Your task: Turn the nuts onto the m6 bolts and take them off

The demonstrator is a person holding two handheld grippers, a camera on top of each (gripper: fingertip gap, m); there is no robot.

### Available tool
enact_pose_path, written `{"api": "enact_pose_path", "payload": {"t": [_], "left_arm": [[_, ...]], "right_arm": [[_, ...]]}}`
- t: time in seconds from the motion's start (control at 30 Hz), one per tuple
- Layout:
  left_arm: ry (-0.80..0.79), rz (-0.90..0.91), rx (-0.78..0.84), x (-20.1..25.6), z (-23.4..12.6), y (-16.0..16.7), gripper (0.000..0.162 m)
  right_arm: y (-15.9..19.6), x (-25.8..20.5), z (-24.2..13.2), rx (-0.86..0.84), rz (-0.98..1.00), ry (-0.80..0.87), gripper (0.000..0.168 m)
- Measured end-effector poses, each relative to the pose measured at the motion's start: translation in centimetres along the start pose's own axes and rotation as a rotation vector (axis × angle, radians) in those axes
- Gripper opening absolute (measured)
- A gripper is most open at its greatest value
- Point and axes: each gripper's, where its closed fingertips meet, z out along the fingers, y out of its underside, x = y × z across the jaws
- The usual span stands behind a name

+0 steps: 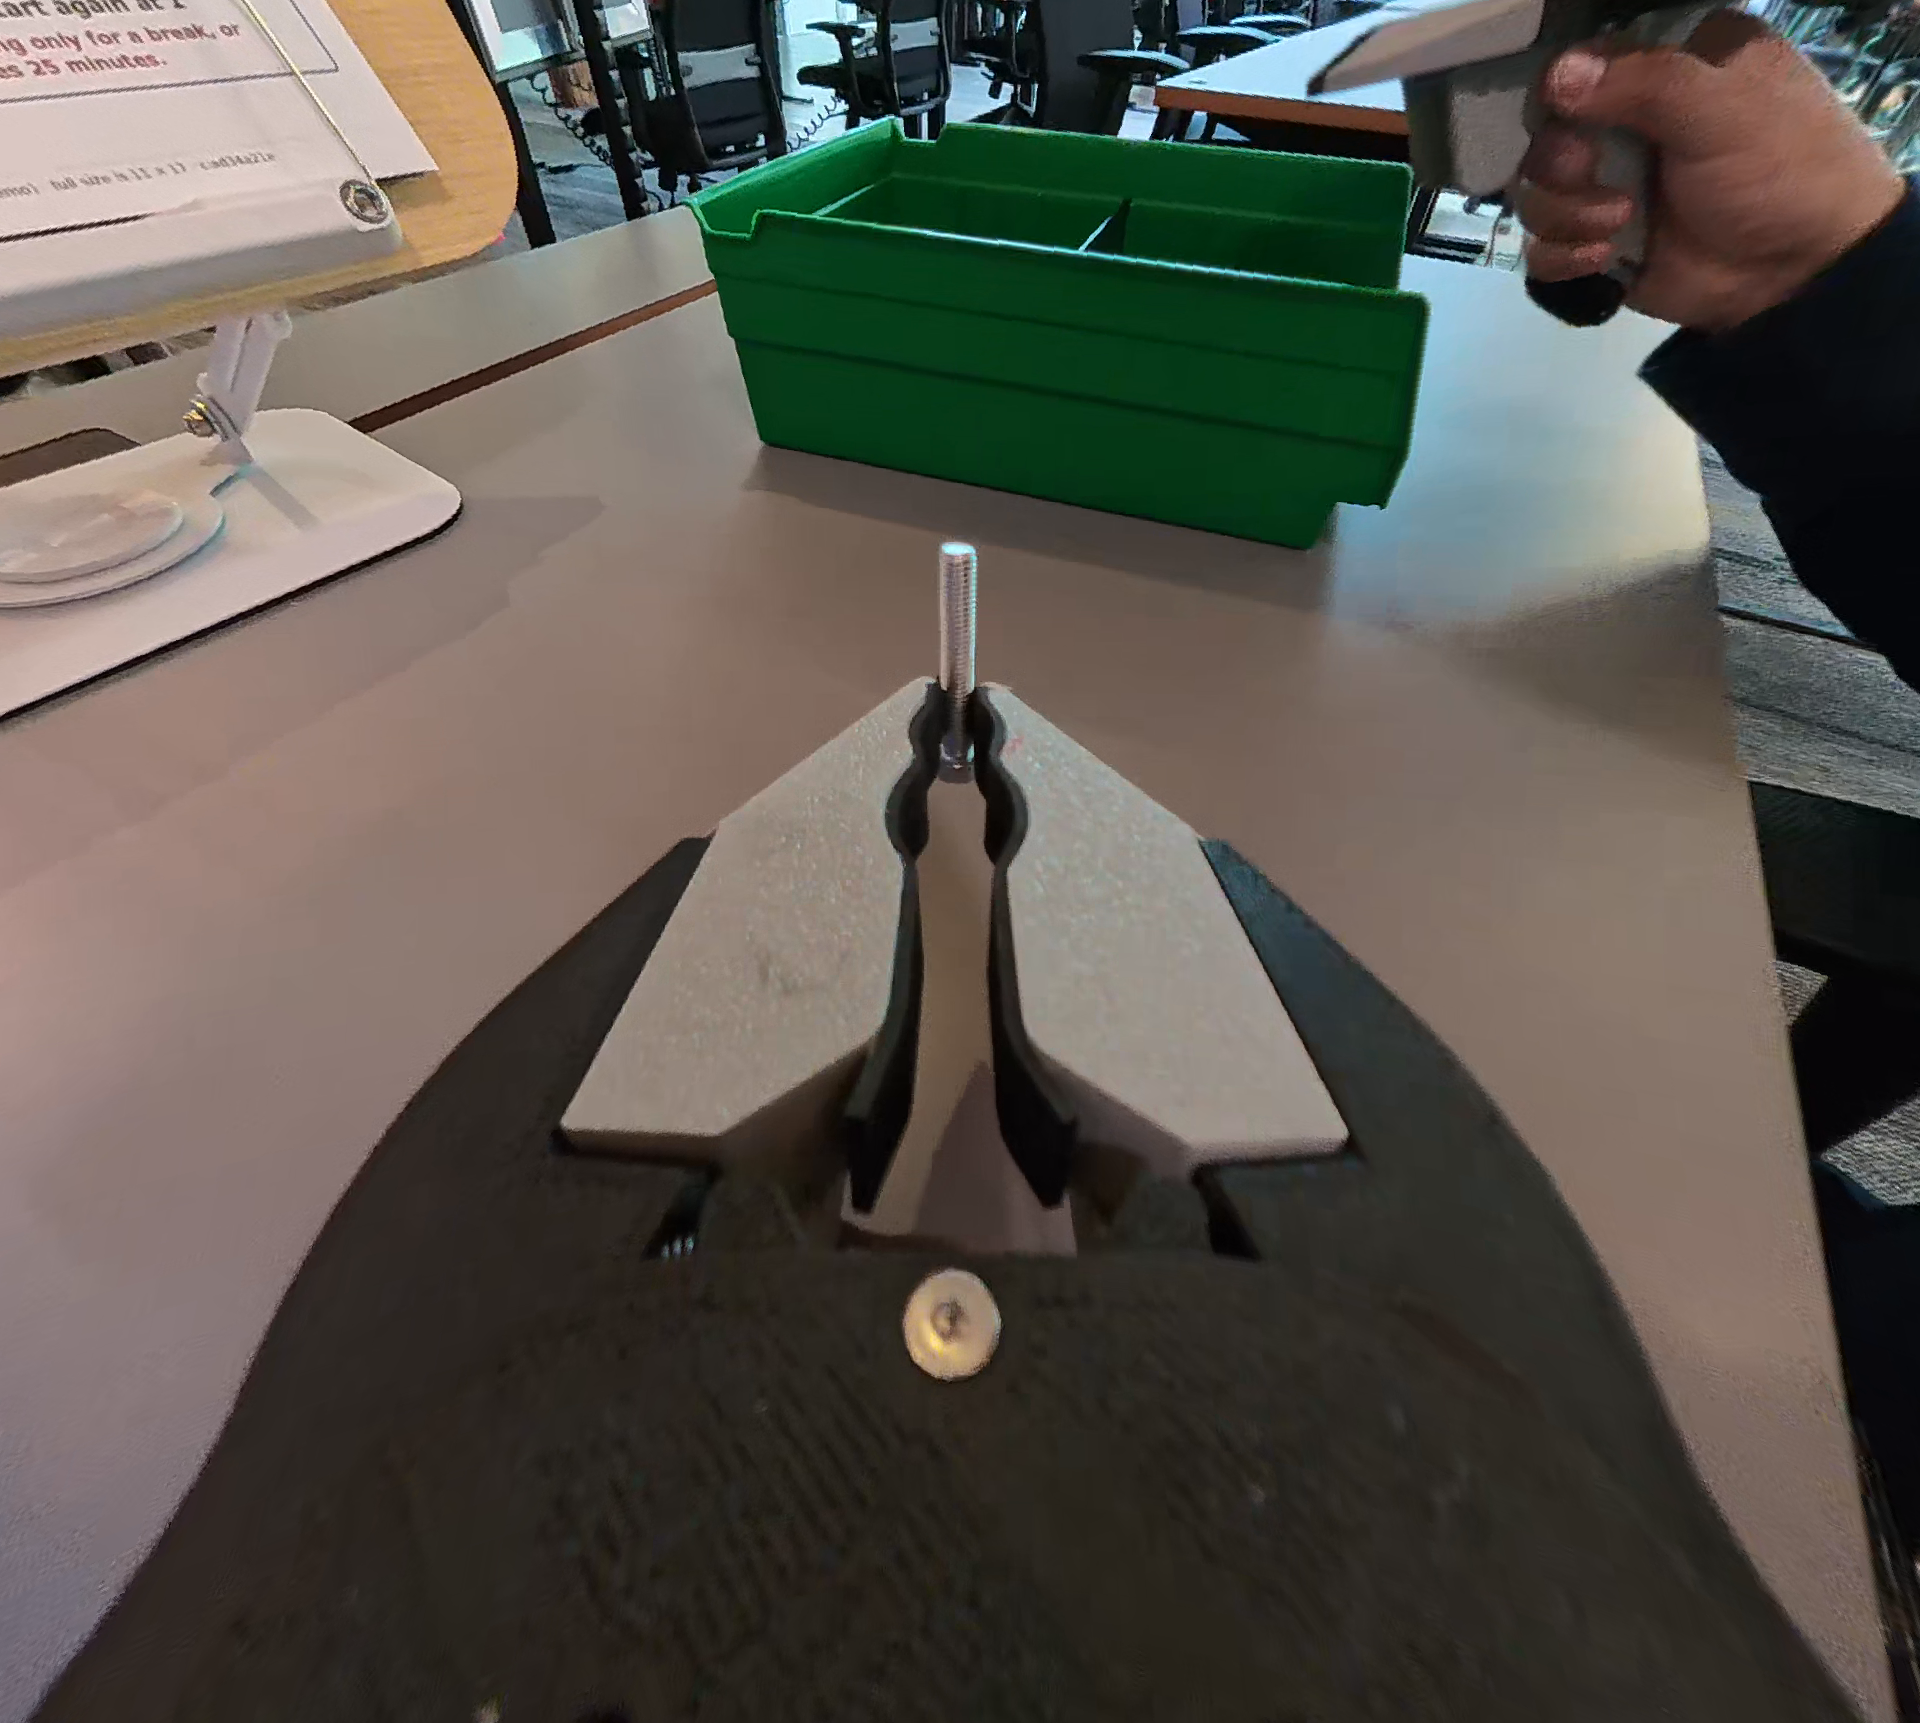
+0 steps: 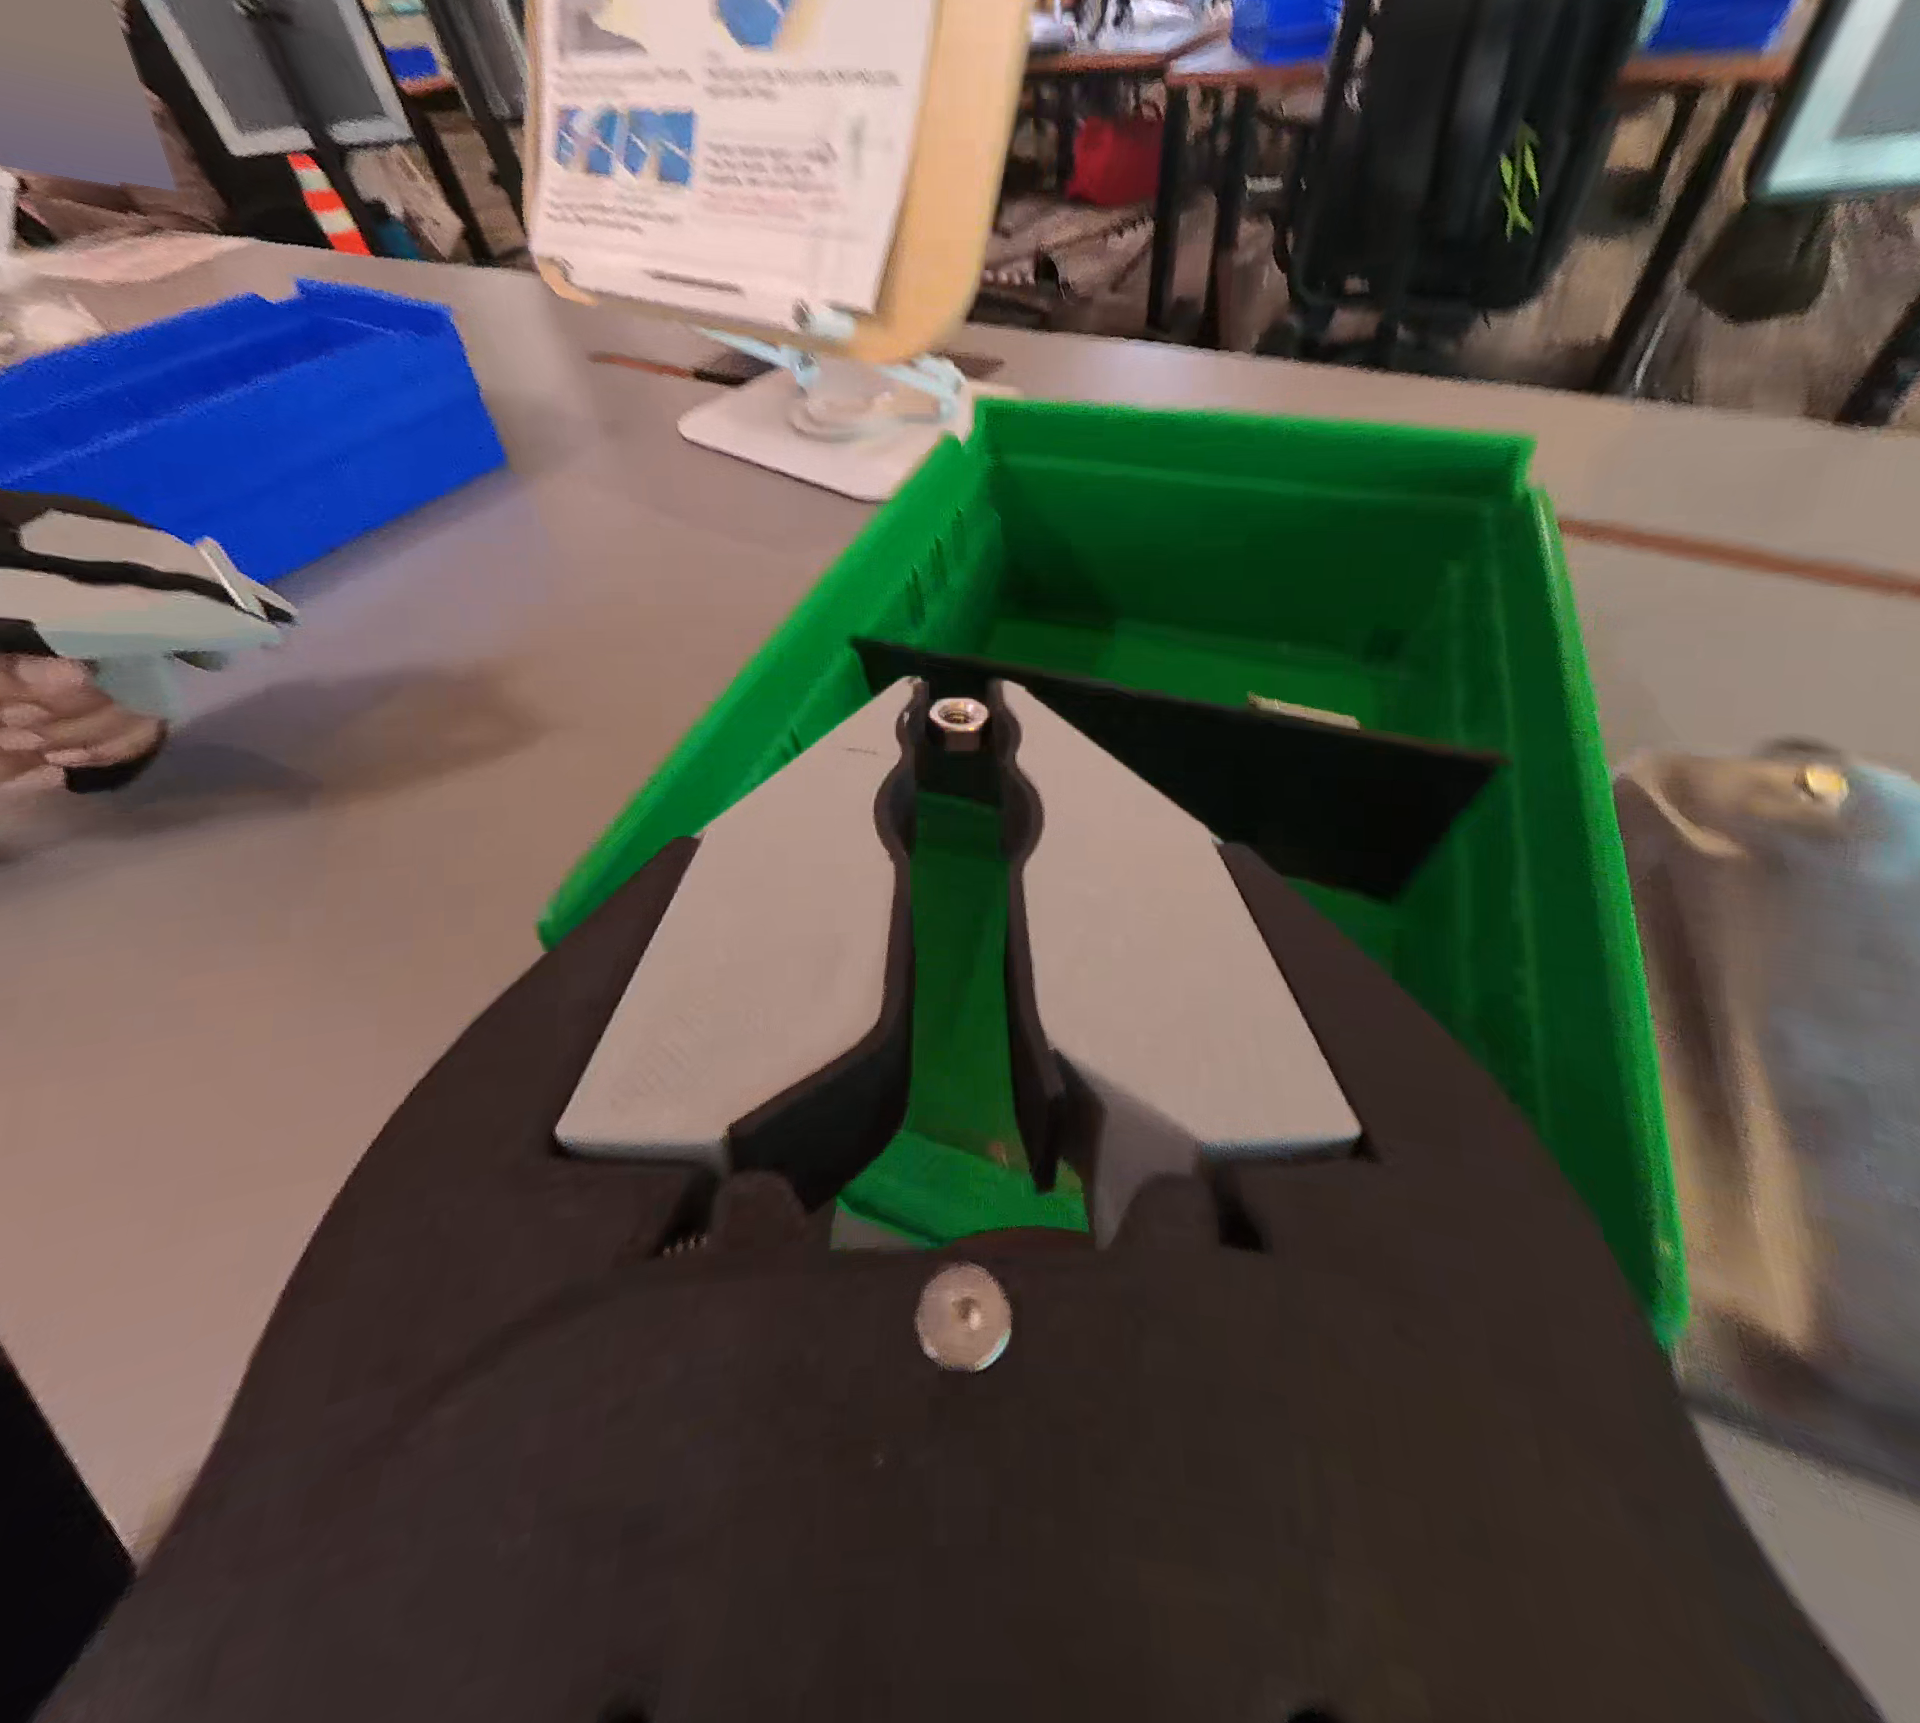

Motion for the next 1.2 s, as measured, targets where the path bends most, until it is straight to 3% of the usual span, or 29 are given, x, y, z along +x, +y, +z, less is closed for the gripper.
{"api": "enact_pose_path", "payload": {"t": [0.23,0.53,0.67,0.83,0.9,1.03,1.2], "left_arm": [[-0.022,-0.018,-0.002,-0.8,0.2,0.4,0.003],[-0.031,-0.024,0.013,-1.0,-0.2,0.2,0.003],[-0.011,0.001,0.066,-0.4,-0.6,-0.8,0.003],[0.034,0.016,0.109,0.5,-1.0,-1.6,0.003],[0.037,0.021,0.112,0.6,-1.0,-1.7,0.003],[0.077,0.05,0.121,1.7,-0.9,-2.0,0.003],[0.11,0.091,0.129,2.8,-0.8,-1.9,0.003]], "right_arm": [[6.5,1.5,1.5,-0.29,-0.037,0.042,0.008],[8.0,-0.5,2.2,-0.445,-0.064,-0.005,0.008],[6.4,-1.1,2.0,-0.419,-0.073,0.008,0.009],[1.8,-3.8,1.3,-0.304,-0.117,0.018,0.017],[0.4,-5.9,1.4,-0.272,-0.141,-0.006,0.02],[-2.5,-16.4,2.5,-0.098,-0.159,-0.313,0.019],[-0.7,-26.4,7.3,-0.078,-0.17,-0.517,0.023]]}}
